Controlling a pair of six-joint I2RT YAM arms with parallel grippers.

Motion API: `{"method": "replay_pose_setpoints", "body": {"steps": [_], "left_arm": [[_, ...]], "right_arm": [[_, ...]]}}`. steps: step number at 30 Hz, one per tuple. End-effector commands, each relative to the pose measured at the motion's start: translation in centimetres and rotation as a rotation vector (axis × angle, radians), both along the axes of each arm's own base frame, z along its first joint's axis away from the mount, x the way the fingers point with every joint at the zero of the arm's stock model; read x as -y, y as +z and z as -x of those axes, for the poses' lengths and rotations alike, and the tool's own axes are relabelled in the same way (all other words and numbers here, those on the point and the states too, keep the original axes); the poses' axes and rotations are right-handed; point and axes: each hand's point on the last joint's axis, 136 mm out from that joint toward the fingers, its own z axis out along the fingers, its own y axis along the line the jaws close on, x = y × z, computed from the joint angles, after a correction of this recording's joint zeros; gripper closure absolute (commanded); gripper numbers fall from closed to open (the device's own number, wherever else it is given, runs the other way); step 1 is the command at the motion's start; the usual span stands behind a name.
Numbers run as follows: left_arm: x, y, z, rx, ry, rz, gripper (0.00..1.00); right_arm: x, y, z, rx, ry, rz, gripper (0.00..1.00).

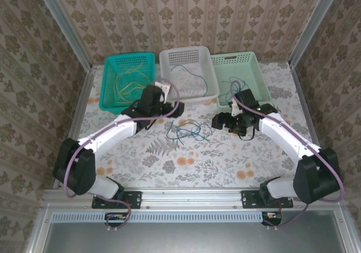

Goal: Untangle the cables

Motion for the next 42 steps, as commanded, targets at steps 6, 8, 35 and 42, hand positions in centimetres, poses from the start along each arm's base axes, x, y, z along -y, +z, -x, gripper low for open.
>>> {"method": "replay_pose_setpoints", "body": {"steps": [6, 8, 35, 42], "left_arm": [[-3.5, -1.2, 2.8, -0.028, 0.129, 0.038, 0.00], [-3.7, -1.4, 3.0, -0.034, 0.136, 0.040, 0.00], [-4.5, -2.5, 3.7, -0.070, 0.141, 0.022, 0.00], [-3.3, -2.7, 3.8, -0.099, 0.099, 0.038, 0.00]], "right_arm": [[-3.8, -4.6, 0.5, -0.155, 0.004, -0.028, 0.33], [-4.5, -5.6, 0.8, -0.195, 0.015, -0.026, 0.38], [-4.6, -3.7, 2.0, -0.224, 0.113, 0.057, 1.00], [-2.3, -0.2, 2.2, -0.145, 0.193, 0.193, 1.00]]}}
